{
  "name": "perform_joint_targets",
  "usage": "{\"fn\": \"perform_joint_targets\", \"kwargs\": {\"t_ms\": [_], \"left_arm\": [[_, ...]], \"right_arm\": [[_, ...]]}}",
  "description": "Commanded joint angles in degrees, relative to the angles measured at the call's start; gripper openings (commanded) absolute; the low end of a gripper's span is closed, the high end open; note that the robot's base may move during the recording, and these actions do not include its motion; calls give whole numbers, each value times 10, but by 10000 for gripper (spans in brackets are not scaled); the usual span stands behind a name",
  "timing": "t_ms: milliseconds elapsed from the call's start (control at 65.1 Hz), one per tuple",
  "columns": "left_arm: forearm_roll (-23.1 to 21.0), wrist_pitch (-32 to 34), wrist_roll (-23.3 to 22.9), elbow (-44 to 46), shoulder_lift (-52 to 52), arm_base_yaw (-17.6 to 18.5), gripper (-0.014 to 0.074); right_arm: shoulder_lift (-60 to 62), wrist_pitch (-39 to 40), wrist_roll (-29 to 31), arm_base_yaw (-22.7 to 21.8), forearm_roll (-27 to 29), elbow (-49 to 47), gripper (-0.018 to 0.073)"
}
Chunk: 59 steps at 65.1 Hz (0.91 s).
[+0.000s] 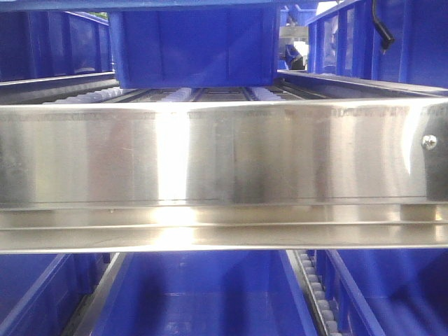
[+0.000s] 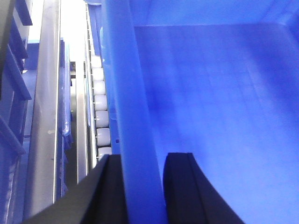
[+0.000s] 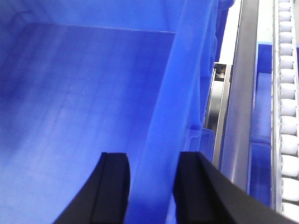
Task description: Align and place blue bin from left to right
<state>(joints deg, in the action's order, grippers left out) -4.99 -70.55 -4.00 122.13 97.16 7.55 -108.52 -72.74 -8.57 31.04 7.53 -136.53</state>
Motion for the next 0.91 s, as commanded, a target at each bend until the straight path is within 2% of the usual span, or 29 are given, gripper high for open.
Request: {"fn": "perform_joint_targets", "kwargs": {"t_ms": [0,446,891], "left_arm": [[-64,44,5,15,-22,7,-111],[-61,51,5,15,-22,7,-111],[-61,190,5,15,-21,7,-111]], "right_arm": [[11,54,-4,0,2,-10,-153],[9,55,-4,0,2,-10,-153],[-22,102,-4,0,3,-10,-153]]}}
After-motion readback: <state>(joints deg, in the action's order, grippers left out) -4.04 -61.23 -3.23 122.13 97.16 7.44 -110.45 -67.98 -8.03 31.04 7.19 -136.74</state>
